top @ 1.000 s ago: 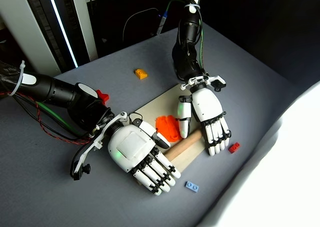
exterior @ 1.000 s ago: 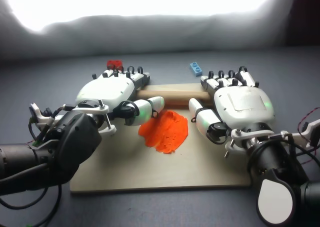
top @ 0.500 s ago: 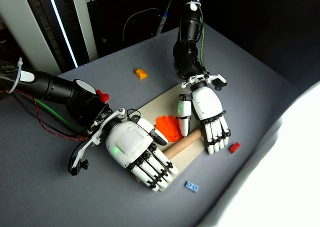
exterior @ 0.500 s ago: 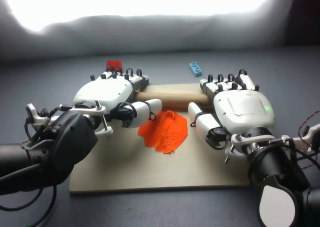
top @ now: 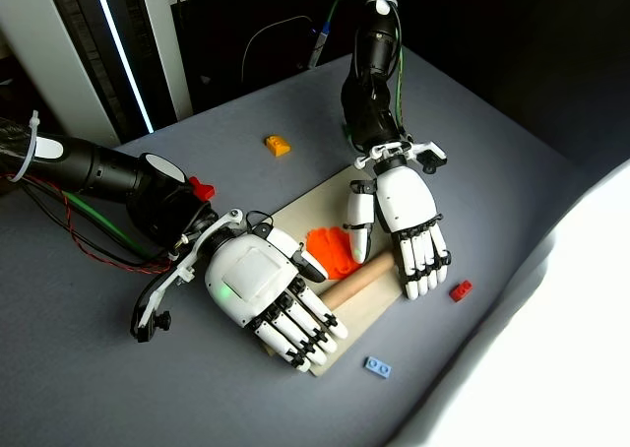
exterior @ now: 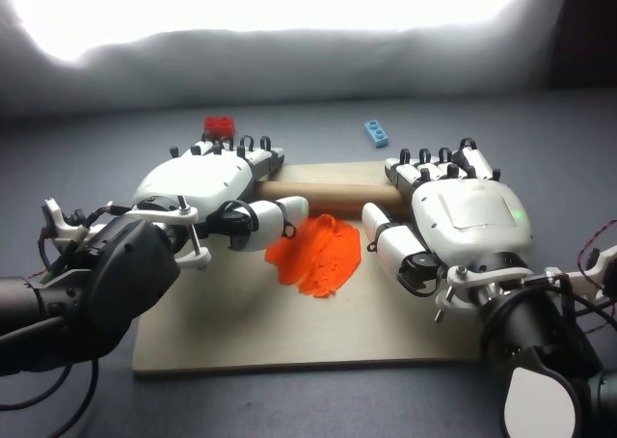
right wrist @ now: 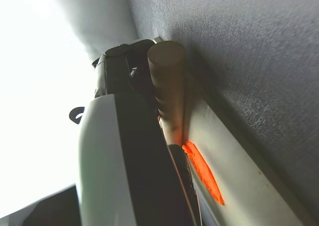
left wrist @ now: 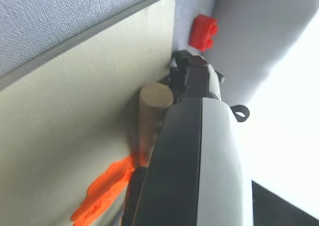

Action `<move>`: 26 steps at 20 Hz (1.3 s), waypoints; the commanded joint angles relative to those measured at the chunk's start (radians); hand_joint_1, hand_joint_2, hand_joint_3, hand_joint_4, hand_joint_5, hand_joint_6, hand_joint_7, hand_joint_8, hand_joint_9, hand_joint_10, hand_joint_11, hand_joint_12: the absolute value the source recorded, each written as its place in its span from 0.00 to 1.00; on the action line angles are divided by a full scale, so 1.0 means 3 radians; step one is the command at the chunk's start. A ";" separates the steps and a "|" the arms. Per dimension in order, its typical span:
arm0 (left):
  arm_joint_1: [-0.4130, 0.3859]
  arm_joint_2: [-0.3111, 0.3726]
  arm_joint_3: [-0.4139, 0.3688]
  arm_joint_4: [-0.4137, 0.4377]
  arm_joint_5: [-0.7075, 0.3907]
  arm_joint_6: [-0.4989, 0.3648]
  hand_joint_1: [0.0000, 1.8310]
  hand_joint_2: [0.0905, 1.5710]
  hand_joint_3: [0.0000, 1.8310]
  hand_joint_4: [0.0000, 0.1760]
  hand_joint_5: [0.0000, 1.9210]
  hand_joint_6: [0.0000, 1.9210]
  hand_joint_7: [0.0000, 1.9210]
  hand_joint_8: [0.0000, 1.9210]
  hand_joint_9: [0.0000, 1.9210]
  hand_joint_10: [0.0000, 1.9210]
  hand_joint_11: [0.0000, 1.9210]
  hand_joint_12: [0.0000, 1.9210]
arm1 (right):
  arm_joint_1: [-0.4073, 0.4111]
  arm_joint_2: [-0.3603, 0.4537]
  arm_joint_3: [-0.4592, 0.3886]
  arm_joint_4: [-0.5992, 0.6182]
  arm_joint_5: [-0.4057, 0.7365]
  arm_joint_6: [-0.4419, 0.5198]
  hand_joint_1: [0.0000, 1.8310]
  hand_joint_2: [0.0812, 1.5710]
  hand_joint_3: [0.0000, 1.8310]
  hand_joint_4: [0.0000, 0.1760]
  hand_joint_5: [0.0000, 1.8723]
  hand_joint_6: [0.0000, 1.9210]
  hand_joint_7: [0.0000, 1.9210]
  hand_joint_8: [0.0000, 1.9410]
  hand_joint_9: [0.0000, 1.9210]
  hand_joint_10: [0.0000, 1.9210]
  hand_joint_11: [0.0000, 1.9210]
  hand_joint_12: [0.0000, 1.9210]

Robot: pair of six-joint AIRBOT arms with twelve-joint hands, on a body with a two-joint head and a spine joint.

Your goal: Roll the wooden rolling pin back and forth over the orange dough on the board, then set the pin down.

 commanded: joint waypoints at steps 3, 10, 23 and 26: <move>0.0049 0.0057 -0.0095 0.0048 -0.0034 -0.0004 0.00 0.88 0.00 0.00 0.12 0.00 0.16 0.00 0.15 0.00 0.00 0.22 | -0.0056 0.0013 -0.0025 -0.0102 -0.0139 -0.0019 0.00 0.96 0.00 0.00 0.23 0.00 0.25 0.00 0.23 0.00 0.00 0.52; 0.0054 0.0178 -0.0238 0.0048 -0.0009 0.0018 0.00 0.89 0.00 0.00 0.12 0.00 0.16 0.00 0.15 0.00 0.00 0.21 | -0.0100 0.0025 -0.0109 -0.0203 -0.0179 -0.0019 0.00 0.97 0.00 0.00 0.24 0.00 0.27 0.00 0.23 0.00 0.00 0.53; 0.0130 0.0326 -0.0396 0.0074 0.0118 0.0014 0.00 0.89 0.00 0.00 0.12 0.00 0.16 0.00 0.15 0.00 0.00 0.22 | -0.0110 0.0037 -0.0164 -0.0248 -0.0210 -0.0022 0.00 0.97 0.00 0.00 0.24 0.00 0.26 0.00 0.24 0.00 0.00 0.54; 0.0154 0.0357 -0.0432 0.0073 0.0174 -0.0006 0.00 0.88 0.00 0.00 0.12 0.00 0.16 0.00 0.15 0.00 0.00 0.22 | -0.0129 0.0042 -0.0196 -0.0285 -0.0227 -0.0022 0.00 0.97 0.00 0.00 0.24 0.00 0.25 0.00 0.23 0.00 0.00 0.53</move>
